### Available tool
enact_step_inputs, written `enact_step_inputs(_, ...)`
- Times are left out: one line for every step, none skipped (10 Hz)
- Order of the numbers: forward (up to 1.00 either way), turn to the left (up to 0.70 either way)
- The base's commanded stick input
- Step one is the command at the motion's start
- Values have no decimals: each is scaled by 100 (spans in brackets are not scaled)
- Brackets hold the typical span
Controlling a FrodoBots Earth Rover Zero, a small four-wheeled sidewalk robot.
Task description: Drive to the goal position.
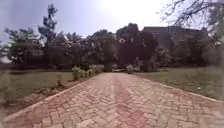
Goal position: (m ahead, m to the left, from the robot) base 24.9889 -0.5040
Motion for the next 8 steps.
enact_step_inputs(70, 0)
enact_step_inputs(70, 0)
enact_step_inputs(70, 0)
enact_step_inputs(70, 0)
enact_step_inputs(70, 0)
enact_step_inputs(70, 0)
enact_step_inputs(70, 0)
enact_step_inputs(70, -26)
